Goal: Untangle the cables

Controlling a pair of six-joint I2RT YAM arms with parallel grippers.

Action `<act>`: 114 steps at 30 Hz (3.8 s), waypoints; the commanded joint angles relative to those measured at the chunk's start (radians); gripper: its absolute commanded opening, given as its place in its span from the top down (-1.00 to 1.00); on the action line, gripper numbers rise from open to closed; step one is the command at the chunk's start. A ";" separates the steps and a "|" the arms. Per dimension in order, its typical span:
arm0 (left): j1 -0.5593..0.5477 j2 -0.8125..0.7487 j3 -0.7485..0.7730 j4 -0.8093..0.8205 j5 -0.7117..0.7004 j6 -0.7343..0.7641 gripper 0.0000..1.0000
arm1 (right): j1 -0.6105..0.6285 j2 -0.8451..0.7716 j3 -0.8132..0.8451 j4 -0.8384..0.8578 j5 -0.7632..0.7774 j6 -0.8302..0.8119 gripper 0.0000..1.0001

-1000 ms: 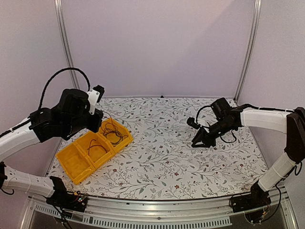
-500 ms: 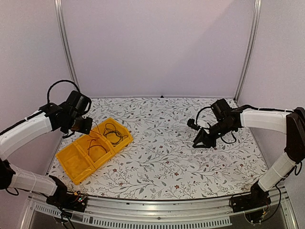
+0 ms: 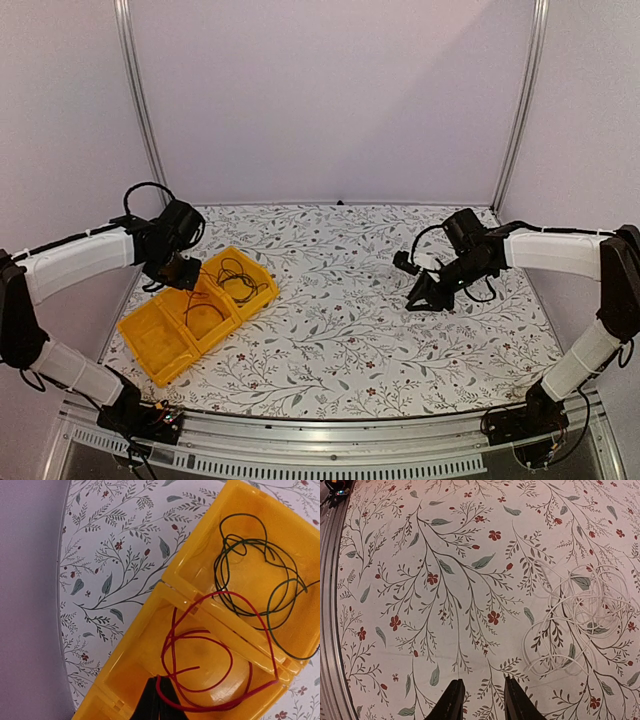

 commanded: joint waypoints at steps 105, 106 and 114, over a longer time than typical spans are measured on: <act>-0.579 0.617 0.175 1.654 0.396 -0.137 -0.05 | 0.026 -0.013 0.449 -0.247 -0.050 0.155 1.00; -0.582 0.663 0.204 1.690 0.391 -0.150 -0.02 | 0.026 -0.018 0.448 -0.251 -0.064 0.155 1.00; -0.581 0.937 0.419 1.824 0.344 -0.208 0.76 | 0.026 -0.050 0.478 -0.395 -0.319 0.060 1.00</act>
